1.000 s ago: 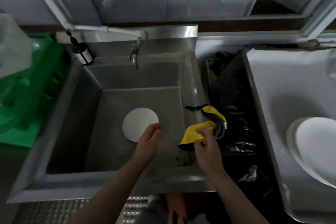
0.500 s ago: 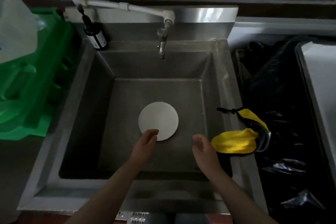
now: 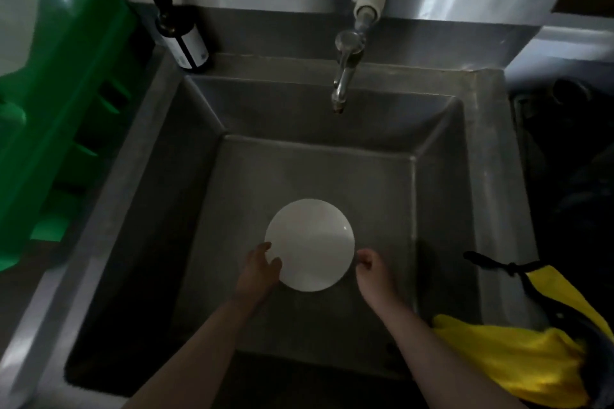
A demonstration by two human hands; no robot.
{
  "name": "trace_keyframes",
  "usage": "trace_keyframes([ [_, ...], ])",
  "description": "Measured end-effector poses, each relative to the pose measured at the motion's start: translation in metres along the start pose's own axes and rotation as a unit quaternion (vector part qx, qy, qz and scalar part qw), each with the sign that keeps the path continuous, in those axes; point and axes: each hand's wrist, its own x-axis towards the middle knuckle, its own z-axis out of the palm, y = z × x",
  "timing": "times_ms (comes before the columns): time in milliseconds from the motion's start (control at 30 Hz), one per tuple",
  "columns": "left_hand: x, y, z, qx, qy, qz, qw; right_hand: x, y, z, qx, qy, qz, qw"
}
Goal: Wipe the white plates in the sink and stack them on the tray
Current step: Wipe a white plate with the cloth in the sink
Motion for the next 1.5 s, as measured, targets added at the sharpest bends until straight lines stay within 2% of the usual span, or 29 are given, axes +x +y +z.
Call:
trace_keyframes([
  [167,0.031,0.003,0.008,0.053,0.04,0.031,0.997,0.033,0.005,0.012,0.023,0.016,0.008,1.0],
  [333,0.051,-0.002,0.015,0.059,0.046,0.006,0.997,0.049,0.008,0.018,0.021,0.023,0.008,0.999],
  [867,0.07,-0.011,0.012,-0.005,0.071,-0.042,0.997,0.064,0.006,0.025,-0.009,0.036,0.04,0.999],
  [1500,0.028,-0.041,0.009,0.06,-0.001,-0.069,0.996,0.014,0.036,0.012,-0.035,-0.007,0.096,0.995],
])
